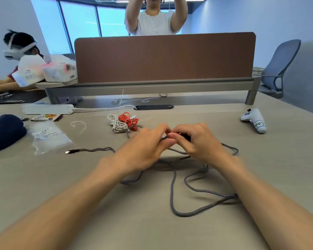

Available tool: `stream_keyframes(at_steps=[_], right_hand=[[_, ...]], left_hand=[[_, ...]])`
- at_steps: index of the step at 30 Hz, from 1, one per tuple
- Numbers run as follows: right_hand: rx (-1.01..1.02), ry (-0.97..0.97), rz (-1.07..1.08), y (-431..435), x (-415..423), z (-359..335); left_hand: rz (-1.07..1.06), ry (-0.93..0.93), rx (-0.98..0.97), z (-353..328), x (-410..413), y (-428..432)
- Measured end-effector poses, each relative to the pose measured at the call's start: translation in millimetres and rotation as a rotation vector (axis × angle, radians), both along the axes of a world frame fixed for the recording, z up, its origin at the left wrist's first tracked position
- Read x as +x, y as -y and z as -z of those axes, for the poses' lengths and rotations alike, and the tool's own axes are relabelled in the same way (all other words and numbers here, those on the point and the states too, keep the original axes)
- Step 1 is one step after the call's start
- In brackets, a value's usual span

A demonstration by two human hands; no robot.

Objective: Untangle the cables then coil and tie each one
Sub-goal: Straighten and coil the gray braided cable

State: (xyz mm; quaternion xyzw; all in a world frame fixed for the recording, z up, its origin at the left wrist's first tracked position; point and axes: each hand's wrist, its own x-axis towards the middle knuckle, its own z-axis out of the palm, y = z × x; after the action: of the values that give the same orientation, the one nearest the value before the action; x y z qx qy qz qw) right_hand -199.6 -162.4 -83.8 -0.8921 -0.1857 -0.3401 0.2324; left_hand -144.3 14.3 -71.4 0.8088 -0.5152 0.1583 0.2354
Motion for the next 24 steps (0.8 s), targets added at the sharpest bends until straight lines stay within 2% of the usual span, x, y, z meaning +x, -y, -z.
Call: stream_keyframes(at_steps=[4,7,11,13,17,18,20,22,24], right_hand=[[0.031,-0.156,0.001,12,-7,-6],[-0.002,-0.272,0.052,30,-10,-9],[0.085,-0.247,0.085,46,-16,-17],[0.148,-0.254,0.066,46,-17,-19],[0.2,-0.259,-0.004,36,-16,-17],[0.205,-0.247,-0.01,34,-16,-16],[0.188,-0.224,-0.018,28,-15,-14],[0.149,-0.201,-0.033,20,-13,-12],[0.118,-0.161,-0.05,13,-11,-10]], left_hand=[[-0.101,0.184,-0.167,2,18,-9],[-0.282,0.152,-0.271,-9,33,-32],[-0.54,0.182,-0.358,-21,61,-70],[-0.648,0.195,-0.321,-21,68,-84],[-0.834,0.185,-0.086,-18,68,-89],[-0.81,0.216,-0.065,-18,63,-85],[-0.582,0.289,-0.166,-18,46,-71],[-0.226,0.141,-0.21,-21,19,-47],[-0.053,0.009,-0.006,-15,3,-19]])
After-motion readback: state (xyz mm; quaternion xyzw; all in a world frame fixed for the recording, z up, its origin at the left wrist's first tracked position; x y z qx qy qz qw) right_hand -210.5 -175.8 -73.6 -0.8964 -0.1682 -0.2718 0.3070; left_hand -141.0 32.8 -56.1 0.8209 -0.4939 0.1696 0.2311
